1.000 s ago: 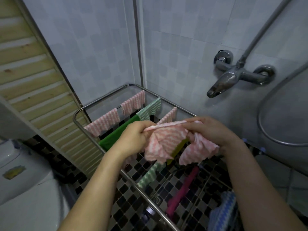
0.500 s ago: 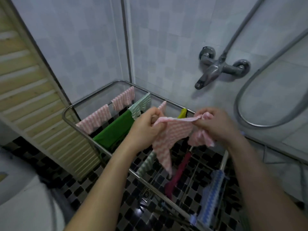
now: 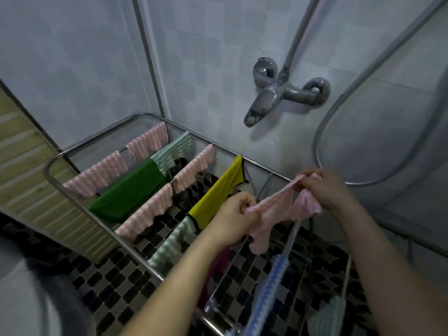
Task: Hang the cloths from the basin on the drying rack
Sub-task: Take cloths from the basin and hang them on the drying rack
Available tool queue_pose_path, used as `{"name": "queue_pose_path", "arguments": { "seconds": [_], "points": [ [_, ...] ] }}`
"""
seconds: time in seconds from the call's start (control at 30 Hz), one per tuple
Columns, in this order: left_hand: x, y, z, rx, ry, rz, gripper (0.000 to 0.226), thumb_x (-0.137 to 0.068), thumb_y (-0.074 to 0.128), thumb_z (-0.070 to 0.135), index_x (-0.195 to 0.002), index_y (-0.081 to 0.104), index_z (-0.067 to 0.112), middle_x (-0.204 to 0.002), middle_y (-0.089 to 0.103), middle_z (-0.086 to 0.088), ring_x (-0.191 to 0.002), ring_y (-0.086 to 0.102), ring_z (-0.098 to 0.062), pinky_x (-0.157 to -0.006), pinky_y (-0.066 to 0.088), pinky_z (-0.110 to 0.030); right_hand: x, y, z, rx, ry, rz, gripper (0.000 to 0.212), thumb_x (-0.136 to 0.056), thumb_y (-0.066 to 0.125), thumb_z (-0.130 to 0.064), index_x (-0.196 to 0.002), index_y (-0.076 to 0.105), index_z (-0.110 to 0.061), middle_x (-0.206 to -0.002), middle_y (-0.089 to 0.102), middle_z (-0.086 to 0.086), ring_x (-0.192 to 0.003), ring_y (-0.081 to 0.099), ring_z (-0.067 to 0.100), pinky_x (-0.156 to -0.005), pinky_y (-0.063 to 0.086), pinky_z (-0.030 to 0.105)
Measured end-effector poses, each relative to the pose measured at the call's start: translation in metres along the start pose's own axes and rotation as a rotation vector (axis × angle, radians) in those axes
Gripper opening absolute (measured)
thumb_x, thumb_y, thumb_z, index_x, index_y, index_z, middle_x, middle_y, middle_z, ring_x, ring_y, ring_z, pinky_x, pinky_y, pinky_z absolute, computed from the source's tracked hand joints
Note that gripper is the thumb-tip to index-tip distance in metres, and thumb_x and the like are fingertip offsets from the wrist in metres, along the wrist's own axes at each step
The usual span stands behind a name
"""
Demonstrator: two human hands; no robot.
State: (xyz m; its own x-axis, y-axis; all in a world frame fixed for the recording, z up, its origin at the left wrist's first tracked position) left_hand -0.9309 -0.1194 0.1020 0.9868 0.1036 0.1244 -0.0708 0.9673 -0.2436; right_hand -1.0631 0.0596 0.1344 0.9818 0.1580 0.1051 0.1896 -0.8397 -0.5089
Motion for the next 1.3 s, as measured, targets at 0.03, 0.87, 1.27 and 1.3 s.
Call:
{"name": "queue_pose_path", "arguments": {
  "seconds": [0.03,0.87,1.27,1.3],
  "points": [
    [-0.005,0.006,-0.008,-0.015,-0.018,0.02,0.017,-0.089,0.062,0.009,-0.079,0.05,0.016,-0.064,0.048,-0.001,-0.055,0.042,-0.011,-0.046,0.033,-0.02,-0.006,0.0,0.008,-0.013,0.013,0.0,0.015,-0.083,0.059,0.002,-0.083,0.074,-0.001,-0.075,0.07,0.017,-0.059,0.064,0.012,-0.065,0.052,0.023],
    [-0.04,-0.002,-0.089,-0.464,-0.281,0.335,0.01,-0.087,0.069,0.034,-0.082,0.063,0.028,-0.081,0.064,0.013,-0.073,0.058,-0.003,-0.06,0.04,-0.019,-0.095,0.095,0.103,-0.07,0.36,-0.209,0.031,-0.085,0.07,-0.028,-0.095,0.061,0.0,-0.089,0.065,0.017,-0.078,0.066,0.027,-0.058,0.049,0.025],
    [-0.053,0.014,-0.073,-0.673,-0.096,0.377,0.011,-0.089,0.064,0.022,-0.098,0.07,0.021,-0.094,0.061,0.005,-0.085,0.053,-0.01,-0.068,0.039,-0.024,-0.111,0.099,0.111,-0.105,0.32,-0.057,0.017,-0.084,0.065,-0.013,-0.082,0.066,0.004,-0.072,0.066,0.016,-0.065,0.063,0.025,-0.063,0.053,0.033],
    [-0.054,0.016,-0.072,-0.68,-0.082,0.377,0.011,-0.09,0.063,0.022,-0.098,0.07,0.021,-0.094,0.061,0.005,-0.085,0.051,-0.01,-0.069,0.038,-0.024,-0.111,0.098,0.111,-0.092,0.31,-0.04,0.02,-0.085,0.065,-0.015,-0.083,0.067,0.005,-0.07,0.066,0.014,-0.064,0.063,0.025,-0.063,0.053,0.032]
  ]
}}
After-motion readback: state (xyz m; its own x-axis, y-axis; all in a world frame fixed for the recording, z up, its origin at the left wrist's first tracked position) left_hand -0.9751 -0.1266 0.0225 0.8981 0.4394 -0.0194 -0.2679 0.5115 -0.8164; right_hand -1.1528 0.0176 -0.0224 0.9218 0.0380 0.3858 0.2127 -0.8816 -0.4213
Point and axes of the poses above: each hand's wrist, its own x-axis away from the middle knuckle, its own y-axis out of the palm, z = x × y, the point moved 8 cm from there along -x, towards the middle knuckle
